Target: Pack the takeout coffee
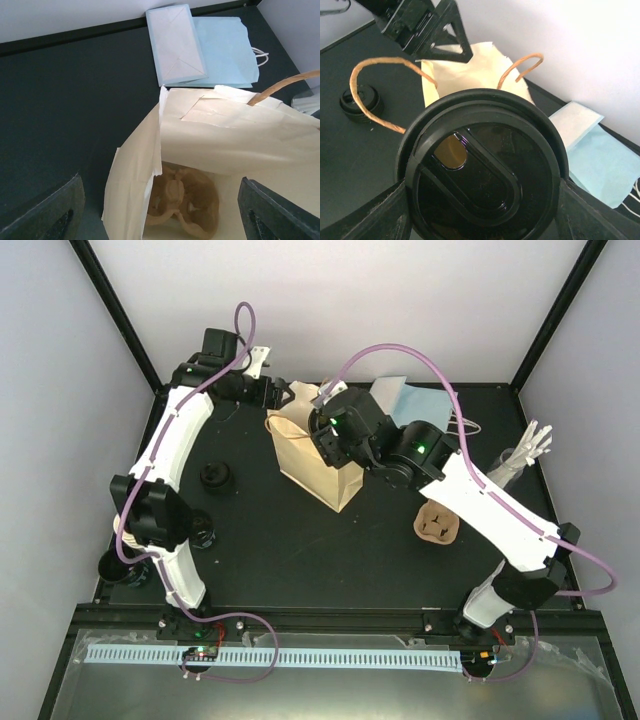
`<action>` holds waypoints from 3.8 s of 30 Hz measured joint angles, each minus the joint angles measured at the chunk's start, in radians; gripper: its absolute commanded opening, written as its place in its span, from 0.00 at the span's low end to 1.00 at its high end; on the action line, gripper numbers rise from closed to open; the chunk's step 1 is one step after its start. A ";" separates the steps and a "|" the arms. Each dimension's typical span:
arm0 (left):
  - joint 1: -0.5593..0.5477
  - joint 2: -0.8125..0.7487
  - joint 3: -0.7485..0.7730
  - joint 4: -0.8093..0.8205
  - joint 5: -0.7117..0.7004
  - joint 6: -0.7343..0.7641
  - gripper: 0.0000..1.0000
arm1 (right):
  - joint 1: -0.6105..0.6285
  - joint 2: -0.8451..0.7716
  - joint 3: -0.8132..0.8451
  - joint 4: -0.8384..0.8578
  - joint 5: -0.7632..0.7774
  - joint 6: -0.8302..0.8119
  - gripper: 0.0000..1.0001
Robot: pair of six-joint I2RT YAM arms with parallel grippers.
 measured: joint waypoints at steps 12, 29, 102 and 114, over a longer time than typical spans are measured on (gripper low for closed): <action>-0.048 0.027 0.025 -0.076 -0.107 0.074 0.76 | 0.000 0.040 0.010 -0.110 -0.085 0.043 0.64; -0.105 -0.066 -0.074 -0.112 -0.203 0.078 0.74 | 0.000 -0.002 -0.014 -0.252 -0.223 0.037 0.61; -0.732 -0.776 -0.820 0.372 -0.616 0.262 0.01 | 0.201 -0.420 -0.637 -0.042 -0.138 0.079 0.59; -0.731 -0.747 -0.753 0.336 -0.595 0.085 0.01 | 0.438 -0.380 -0.692 0.055 0.006 -0.012 0.59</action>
